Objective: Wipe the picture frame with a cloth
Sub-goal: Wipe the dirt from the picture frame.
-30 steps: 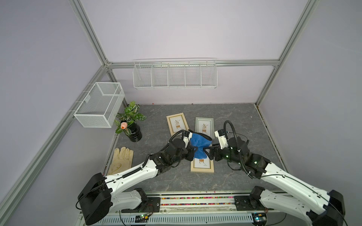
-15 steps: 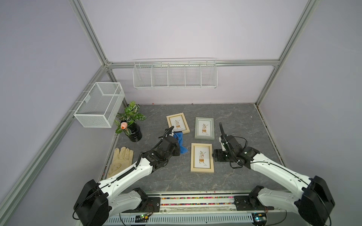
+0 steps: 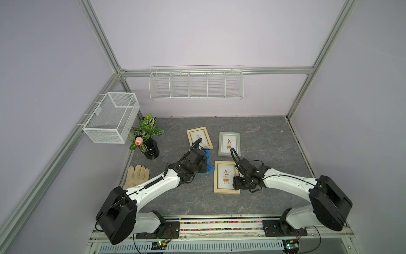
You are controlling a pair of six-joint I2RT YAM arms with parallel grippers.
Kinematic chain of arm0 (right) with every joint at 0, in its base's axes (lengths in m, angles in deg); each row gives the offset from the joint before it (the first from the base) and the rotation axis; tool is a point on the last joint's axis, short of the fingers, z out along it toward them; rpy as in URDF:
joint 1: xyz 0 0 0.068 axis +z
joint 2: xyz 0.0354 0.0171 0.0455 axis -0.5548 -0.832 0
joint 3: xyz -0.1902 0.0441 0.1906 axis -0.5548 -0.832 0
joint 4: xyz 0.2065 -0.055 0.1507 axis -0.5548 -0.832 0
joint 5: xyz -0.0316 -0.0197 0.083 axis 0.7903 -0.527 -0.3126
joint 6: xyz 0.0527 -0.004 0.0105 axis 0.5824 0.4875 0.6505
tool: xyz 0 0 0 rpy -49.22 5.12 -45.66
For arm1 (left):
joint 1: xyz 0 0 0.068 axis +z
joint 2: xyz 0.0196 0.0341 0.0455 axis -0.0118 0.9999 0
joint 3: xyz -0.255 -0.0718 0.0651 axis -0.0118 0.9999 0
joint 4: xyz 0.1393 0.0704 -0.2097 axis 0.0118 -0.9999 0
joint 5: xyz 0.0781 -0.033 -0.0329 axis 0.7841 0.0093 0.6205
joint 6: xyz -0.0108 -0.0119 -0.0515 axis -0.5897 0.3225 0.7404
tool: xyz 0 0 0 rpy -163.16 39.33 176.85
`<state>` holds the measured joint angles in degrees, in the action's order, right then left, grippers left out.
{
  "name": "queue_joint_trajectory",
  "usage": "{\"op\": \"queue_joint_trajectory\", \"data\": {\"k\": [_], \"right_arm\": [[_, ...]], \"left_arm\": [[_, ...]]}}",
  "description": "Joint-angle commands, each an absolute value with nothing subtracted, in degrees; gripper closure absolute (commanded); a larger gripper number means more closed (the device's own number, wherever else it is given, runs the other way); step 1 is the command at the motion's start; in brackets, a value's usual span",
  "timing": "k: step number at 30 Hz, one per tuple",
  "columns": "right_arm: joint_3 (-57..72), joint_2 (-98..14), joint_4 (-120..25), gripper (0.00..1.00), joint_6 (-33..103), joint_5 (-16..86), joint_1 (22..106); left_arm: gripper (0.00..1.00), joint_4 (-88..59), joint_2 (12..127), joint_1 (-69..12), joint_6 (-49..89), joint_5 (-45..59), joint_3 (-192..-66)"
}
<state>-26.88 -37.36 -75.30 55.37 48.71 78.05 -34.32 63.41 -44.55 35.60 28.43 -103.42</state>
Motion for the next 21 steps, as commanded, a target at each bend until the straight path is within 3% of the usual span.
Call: {"op": "queue_joint_trajectory", "data": {"k": [1, 12, 21], "right_arm": [[-27.5, -39.0, -73.8, 0.41, 56.5, 49.4, 78.6], [-27.0, -40.9, -72.5, 0.68, 56.3, 51.2, 80.6], [-25.6, -41.2, -73.7, 0.78, 57.3, 54.4, 82.2]], "left_arm": [[1.00, -31.5, 66.0, -44.4, 35.5, 24.8, -106.4], [1.00, -28.7, 82.2, -47.8, 36.8, 18.9, -116.5], [1.00, -24.3, 92.2, -49.7, 42.5, 14.7, -116.0]]}}
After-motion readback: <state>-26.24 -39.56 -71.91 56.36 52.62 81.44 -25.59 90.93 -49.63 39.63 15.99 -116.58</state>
